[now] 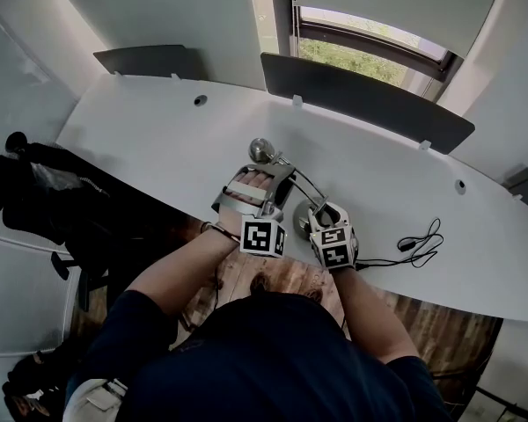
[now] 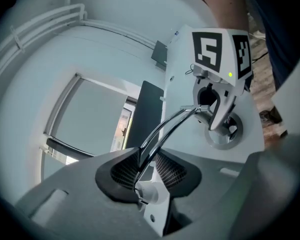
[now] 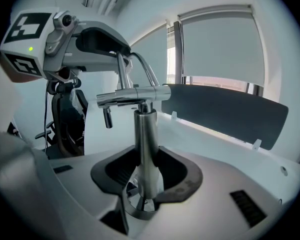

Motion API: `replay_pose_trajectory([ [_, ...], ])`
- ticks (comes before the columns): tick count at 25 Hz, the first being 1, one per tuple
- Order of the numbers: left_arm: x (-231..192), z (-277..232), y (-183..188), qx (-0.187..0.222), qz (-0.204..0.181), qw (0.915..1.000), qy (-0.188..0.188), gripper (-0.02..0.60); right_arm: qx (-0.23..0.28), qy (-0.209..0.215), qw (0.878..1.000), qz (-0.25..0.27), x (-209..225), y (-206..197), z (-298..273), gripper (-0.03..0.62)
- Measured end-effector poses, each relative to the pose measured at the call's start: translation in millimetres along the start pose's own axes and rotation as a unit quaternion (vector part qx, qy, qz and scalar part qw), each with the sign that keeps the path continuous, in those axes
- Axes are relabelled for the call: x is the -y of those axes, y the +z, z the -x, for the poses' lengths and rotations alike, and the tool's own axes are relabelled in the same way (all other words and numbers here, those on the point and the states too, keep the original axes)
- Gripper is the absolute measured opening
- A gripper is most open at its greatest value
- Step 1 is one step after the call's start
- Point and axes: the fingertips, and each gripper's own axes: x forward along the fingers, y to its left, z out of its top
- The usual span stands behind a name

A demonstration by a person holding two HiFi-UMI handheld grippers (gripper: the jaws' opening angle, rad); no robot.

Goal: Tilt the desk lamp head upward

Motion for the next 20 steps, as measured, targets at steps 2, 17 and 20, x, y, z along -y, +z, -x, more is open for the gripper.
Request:
replay_pose_trajectory([
  [2, -4, 4, 7, 0.001, -0.019, 0.9998, 0.005, 0.107, -0.001, 0.0, 1.0, 0.001, -1, 0, 1, 0.143],
  [17, 0, 15, 23, -0.031, -0.087, 0.9955, -0.019, 0.114, -0.008, -0.013, 1.0, 0.021, -2, 0, 4, 0.144],
  [20, 3, 17, 23, -0.037, -0.088, 0.9949, -0.034, 0.114, -0.01, -0.016, 0.999, 0.027, -3, 0, 4, 0.144],
])
